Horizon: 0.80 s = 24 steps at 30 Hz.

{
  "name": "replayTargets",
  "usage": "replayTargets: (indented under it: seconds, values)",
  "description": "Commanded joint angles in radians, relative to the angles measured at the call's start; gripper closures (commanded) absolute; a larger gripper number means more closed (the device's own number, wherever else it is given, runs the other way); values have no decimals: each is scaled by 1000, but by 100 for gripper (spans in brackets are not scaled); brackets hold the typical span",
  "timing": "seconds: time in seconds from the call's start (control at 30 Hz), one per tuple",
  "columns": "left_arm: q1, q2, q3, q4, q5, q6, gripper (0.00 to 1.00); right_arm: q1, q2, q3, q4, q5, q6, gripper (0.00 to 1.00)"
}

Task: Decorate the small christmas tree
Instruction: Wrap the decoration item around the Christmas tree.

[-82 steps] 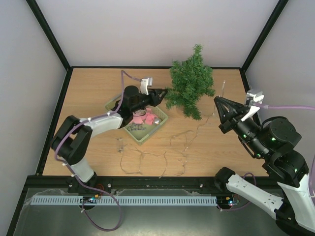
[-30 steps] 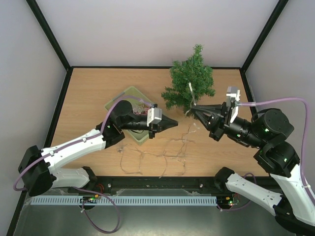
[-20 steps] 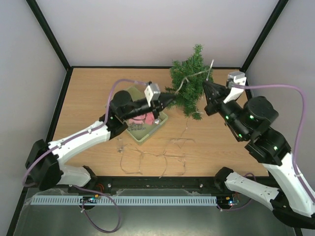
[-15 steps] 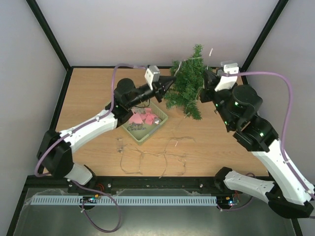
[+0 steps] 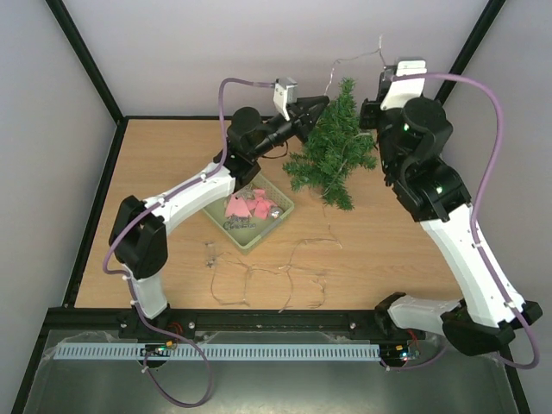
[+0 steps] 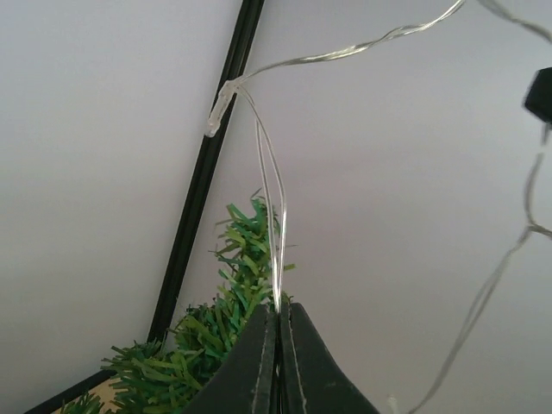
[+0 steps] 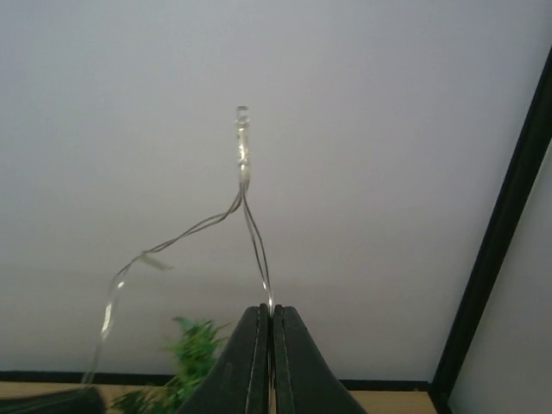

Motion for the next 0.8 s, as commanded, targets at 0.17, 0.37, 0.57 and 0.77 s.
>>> replayTargets:
  seconds: [0.17, 0.37, 0.57, 0.77]
  values:
    - [6, 83, 114, -22, -18, -70, 98, -208, 94, 75, -123, -208, 94, 98]
    - [6, 99, 125, -50, -3, -78, 97, -257, 104, 59, -180, -264, 129, 98]
    - [6, 106, 123, -73, 11, -77, 97, -280, 130, 38, -225, -260, 135, 98]
    - [6, 107, 121, -95, 23, -79, 97, -287, 131, 18, -296, -207, 165, 98]
